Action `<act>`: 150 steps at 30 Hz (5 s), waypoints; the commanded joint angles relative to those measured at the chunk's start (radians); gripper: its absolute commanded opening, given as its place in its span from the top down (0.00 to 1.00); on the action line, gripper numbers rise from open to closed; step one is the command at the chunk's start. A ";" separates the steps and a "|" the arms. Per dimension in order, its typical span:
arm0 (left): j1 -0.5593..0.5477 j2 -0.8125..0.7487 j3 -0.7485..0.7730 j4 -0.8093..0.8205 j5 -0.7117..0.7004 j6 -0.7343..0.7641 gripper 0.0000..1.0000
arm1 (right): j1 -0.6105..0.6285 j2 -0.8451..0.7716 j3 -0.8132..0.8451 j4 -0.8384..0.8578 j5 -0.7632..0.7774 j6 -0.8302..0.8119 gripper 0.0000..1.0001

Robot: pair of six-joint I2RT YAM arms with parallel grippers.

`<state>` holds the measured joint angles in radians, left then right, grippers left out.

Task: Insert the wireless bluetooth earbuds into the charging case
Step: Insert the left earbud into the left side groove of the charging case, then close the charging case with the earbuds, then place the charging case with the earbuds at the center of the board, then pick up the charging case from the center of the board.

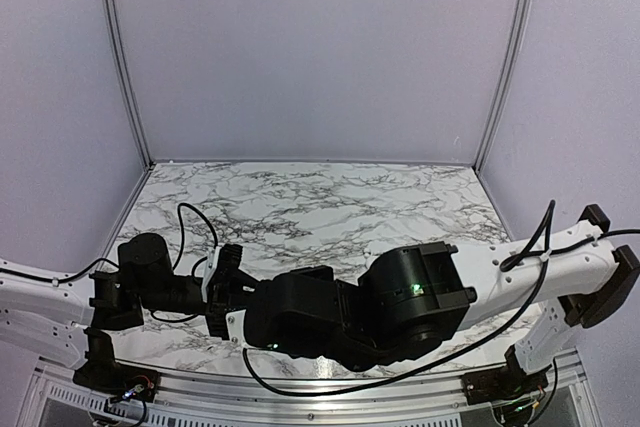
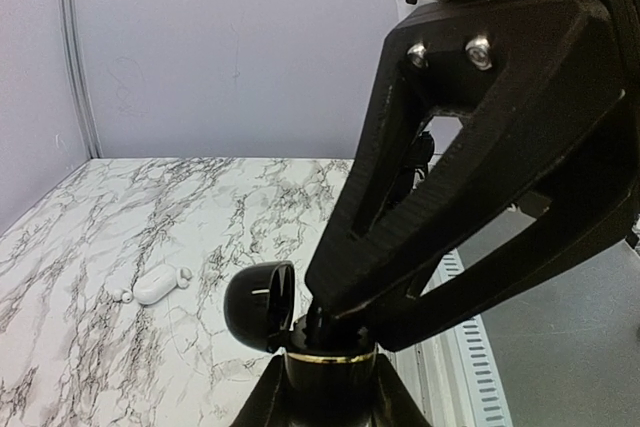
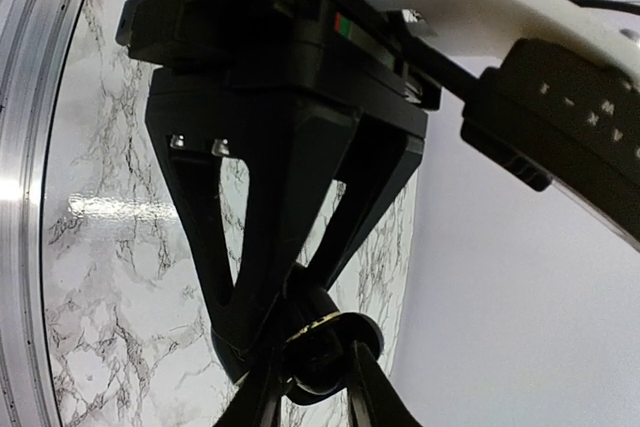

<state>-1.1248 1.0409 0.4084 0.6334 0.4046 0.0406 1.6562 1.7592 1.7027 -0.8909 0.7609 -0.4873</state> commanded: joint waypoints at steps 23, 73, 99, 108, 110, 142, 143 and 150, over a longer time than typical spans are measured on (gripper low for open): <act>0.012 -0.028 -0.042 0.265 -0.023 -0.026 1.00 | -0.028 -0.177 0.050 0.176 -0.175 0.098 0.37; 0.053 -0.005 -0.027 0.275 -0.187 -0.152 1.00 | -0.295 -0.305 -0.228 0.307 -0.576 0.290 0.33; 0.404 0.634 0.310 0.000 -0.157 -0.686 0.99 | -0.747 -0.622 -0.670 0.626 -0.795 0.584 0.25; 0.400 0.898 0.469 0.000 -0.100 -0.806 0.99 | -0.756 -0.640 -0.745 0.654 -0.799 0.613 0.24; 0.398 0.931 0.484 0.000 -0.095 -0.825 0.99 | -0.756 -0.637 -0.756 0.660 -0.800 0.615 0.24; 0.400 0.607 0.438 -0.285 -0.306 -0.580 0.01 | -1.002 -0.192 -0.700 0.517 -0.707 0.450 0.33; 0.400 0.584 0.433 -0.285 -0.308 -0.559 0.01 | -1.003 -0.169 -0.691 0.519 -0.704 0.440 0.33; 0.399 0.438 0.368 -0.240 -0.323 -0.468 0.01 | -1.012 -0.050 -0.629 0.488 -0.712 0.385 0.33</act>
<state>-0.7261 1.5448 0.8272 0.3729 0.1020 -0.5110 0.6575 1.6730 1.0103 -0.3817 0.0364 -0.0494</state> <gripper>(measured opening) 0.989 0.674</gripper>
